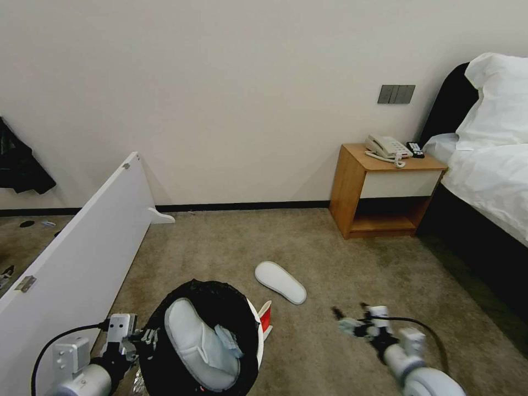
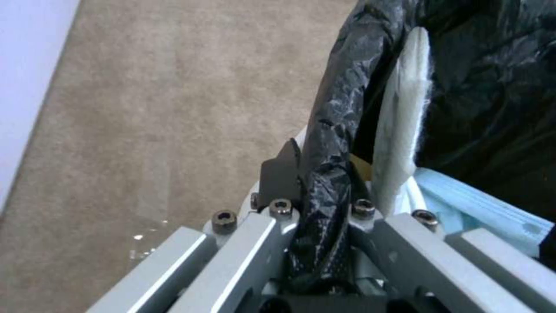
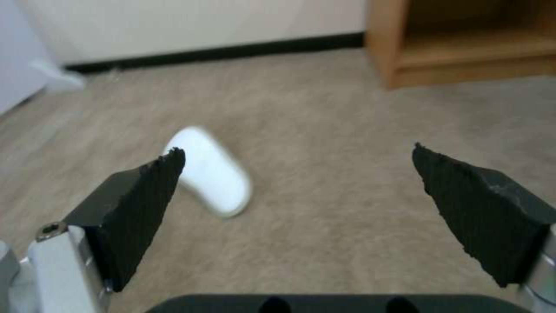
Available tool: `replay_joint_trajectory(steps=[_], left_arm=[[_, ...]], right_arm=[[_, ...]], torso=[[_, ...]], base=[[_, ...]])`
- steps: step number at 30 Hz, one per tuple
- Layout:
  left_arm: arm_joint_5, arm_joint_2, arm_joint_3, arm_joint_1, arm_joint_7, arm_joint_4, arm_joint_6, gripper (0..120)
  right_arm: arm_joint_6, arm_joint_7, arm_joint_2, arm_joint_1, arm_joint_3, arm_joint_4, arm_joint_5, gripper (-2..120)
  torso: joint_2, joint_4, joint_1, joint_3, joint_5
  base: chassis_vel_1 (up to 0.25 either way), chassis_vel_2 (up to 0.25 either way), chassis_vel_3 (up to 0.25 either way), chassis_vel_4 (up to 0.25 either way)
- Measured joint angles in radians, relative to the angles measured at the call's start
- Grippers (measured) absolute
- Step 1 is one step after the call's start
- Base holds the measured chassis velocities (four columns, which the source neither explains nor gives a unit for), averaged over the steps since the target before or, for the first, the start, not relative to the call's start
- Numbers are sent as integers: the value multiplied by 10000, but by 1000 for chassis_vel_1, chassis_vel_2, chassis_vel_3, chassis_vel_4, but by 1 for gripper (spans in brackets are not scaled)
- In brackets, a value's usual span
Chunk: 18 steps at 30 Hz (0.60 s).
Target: Pick up the trash bin, then pick up the garbage from the floor and place it into the trash bin.
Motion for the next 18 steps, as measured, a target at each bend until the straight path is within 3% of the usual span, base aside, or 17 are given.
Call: replay_joint_trajectory(steps=[5,12,18], left_arm=[[108,51,-93,-162,80,521,-75,2],[49,81,-276,-349,169,1063,-153,2],[-148,135,-492,-535,157,1313,-155,2]], right_arm=[[952,-601,1013,-1254,1400,319,-1065,100],[1644,-1162,1407,-2120,1964,541,-1786,100],[1709,-1322,1503,-2325,1979,643,-1919,100]], torso=[[0,3,0,0,-5],[0,4,0,0,-4],[0,4,0,1,-4]], base=[[0,0,0,0],[0,0,0,0],[0,0,0,0]])
